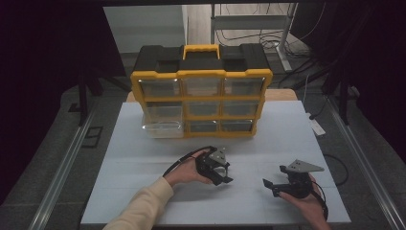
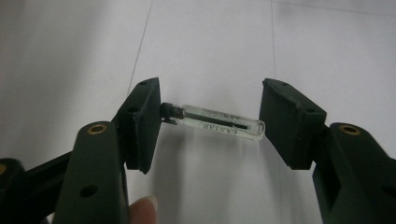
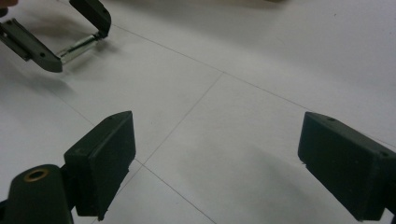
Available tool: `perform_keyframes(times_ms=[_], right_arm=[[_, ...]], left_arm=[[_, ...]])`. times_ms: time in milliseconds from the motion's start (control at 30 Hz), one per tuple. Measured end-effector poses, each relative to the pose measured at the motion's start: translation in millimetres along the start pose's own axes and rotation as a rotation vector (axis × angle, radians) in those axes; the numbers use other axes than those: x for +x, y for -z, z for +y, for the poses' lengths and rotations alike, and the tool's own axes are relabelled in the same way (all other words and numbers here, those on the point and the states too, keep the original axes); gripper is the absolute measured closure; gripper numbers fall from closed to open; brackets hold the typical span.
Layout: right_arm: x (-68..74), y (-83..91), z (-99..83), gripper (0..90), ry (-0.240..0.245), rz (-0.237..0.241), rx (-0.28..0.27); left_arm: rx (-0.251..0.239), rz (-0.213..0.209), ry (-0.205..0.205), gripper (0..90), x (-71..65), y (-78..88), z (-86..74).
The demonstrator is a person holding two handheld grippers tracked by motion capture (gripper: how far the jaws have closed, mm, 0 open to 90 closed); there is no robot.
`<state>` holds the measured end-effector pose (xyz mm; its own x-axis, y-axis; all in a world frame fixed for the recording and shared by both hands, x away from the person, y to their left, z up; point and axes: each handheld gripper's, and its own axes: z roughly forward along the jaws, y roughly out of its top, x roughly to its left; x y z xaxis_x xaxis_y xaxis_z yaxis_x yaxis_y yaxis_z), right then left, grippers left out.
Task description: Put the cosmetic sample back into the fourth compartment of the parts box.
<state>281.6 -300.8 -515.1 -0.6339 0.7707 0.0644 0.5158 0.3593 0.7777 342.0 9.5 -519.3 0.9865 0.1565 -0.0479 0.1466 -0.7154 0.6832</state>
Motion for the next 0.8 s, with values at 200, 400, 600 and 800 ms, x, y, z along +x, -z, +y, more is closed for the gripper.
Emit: perform_keyframes(times_ms=[200,400,600,800], right_arm=[[-0.6,0.2,-0.4,11.9,0.000,0.000,-0.002],[-0.5,0.3,-0.5,12.0,0.000,-0.002,-0.001],[-0.3,0.3,-0.6,12.0,0.004,0.000,-0.003],[0.0,0.3,-0.6,12.0,0.005,-0.002,-0.002]], left_arm=[[-0.051,0.013,0.010,40.1,-4.2,12.9,2.6],[-0.087,0.028,0.023,40.1,-7.9,23.7,1.8],[-0.117,0.047,0.021,40.2,-12.6,33.0,1.4],[-0.137,0.068,0.018,40.1,-19.4,45.6,2.6]])
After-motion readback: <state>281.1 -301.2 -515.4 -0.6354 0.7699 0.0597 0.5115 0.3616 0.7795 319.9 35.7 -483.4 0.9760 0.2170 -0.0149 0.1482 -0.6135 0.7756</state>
